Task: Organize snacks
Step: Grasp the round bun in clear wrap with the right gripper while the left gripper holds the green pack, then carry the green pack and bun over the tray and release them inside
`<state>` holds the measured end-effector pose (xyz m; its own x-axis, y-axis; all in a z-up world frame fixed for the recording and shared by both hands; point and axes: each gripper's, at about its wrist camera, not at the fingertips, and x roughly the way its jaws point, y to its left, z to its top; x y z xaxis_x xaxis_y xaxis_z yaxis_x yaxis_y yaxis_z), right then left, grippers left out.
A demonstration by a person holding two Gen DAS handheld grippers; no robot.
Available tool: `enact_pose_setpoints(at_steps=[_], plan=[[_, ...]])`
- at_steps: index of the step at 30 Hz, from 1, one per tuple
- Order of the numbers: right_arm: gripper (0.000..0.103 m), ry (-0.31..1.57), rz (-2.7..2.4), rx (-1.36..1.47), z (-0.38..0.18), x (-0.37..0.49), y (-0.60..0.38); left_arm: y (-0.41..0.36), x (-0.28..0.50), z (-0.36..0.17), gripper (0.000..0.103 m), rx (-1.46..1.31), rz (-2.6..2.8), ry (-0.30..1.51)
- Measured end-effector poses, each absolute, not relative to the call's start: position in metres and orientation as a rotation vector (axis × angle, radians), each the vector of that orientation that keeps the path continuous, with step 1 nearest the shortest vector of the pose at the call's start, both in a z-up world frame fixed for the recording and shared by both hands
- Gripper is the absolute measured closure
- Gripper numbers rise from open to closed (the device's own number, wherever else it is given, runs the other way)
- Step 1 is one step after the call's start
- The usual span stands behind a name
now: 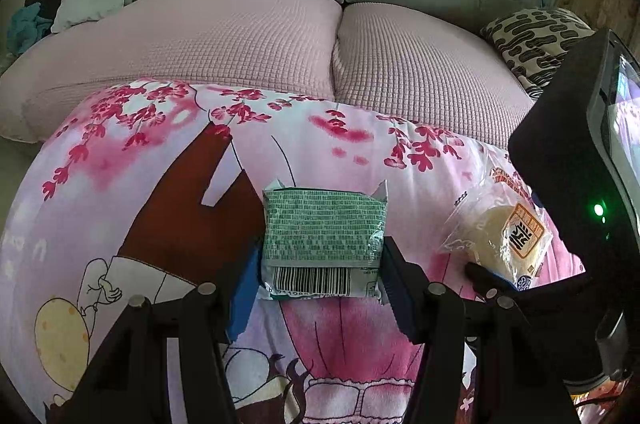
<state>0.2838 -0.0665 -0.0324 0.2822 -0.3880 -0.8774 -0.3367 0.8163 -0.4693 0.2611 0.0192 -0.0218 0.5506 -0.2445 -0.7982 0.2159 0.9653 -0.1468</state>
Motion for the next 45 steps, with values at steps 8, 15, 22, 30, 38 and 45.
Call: enact_pose_setpoints(at_steps=[8, 15, 22, 30, 38, 45], plan=[[0.051, 1.328, -0.033, -0.666, -0.026, 0.278, -0.071, 0.022, 0.261, -0.020, 0.044, -0.046, -0.277, 0.950], [0.051, 1.332, -0.036, -0.678, -0.021, 0.273, -0.073, 0.025, 0.260, -0.019, 0.044, -0.060, -0.279, 0.950], [0.051, 1.331, -0.040, -0.677, -0.007, 0.265, -0.075, 0.030, 0.259, -0.014, 0.045, -0.090, -0.278, 0.951], [0.051, 1.322, -0.053, -0.639, 0.024, 0.242, -0.083, 0.033, 0.246, 0.007, 0.046, -0.074, -0.273, 0.957], [0.051, 1.302, -0.061, -0.559, 0.063, 0.203, -0.106, 0.025, 0.218, 0.042, 0.046, -0.062, -0.302, 0.957], [0.051, 1.298, -0.087, -0.488, 0.089, 0.150, -0.143, -0.001, 0.179, 0.076, 0.046, -0.011, -0.369, 0.928]])
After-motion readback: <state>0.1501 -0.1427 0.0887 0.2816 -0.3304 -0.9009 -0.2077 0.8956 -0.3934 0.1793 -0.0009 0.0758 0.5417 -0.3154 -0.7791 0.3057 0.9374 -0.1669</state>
